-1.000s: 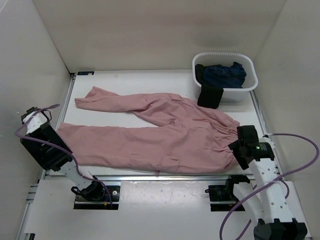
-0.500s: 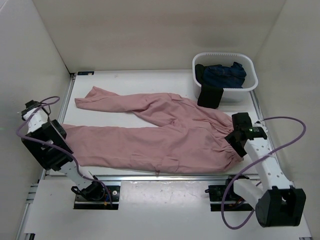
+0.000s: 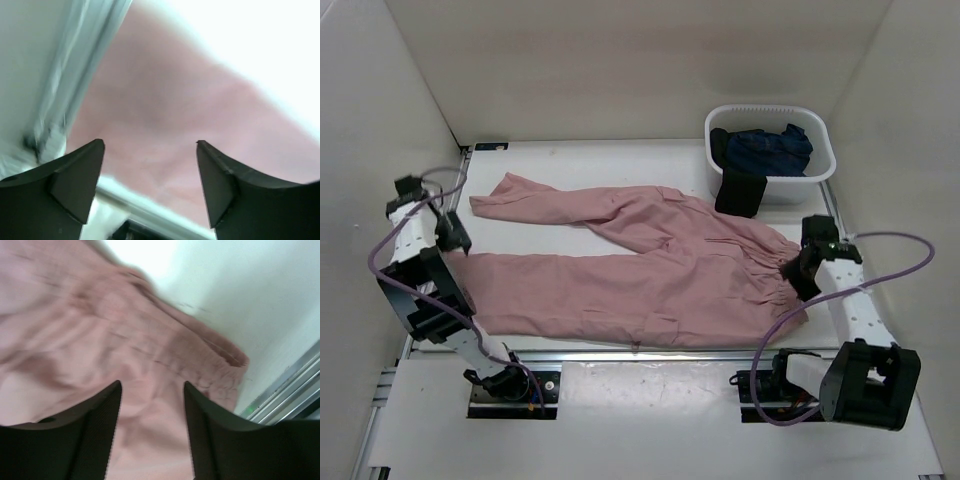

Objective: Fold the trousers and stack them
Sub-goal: Flatten the trousers out, then fold the trousers

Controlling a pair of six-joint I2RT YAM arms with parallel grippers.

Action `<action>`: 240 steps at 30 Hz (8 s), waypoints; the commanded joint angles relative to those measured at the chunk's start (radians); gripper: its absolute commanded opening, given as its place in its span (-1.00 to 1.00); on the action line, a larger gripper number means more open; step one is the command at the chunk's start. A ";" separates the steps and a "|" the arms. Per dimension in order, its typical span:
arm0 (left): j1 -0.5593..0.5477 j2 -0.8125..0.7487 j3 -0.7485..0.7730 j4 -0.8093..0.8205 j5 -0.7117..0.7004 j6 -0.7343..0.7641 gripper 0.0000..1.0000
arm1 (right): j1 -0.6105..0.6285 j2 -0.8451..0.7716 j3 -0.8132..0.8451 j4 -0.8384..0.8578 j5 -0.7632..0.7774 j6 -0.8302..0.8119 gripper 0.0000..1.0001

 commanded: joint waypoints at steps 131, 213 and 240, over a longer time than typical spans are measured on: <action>0.143 -0.208 0.294 0.164 0.034 0.000 -0.72 | -0.106 0.017 0.501 0.009 0.019 -0.049 -1.00; 0.069 -0.183 -0.546 0.204 -0.165 0.000 0.24 | 1.437 1.097 1.418 0.079 0.225 -0.562 -0.30; 0.069 -0.214 -0.535 0.204 -0.188 0.000 0.32 | 1.255 0.546 0.193 0.248 0.203 -0.045 -1.00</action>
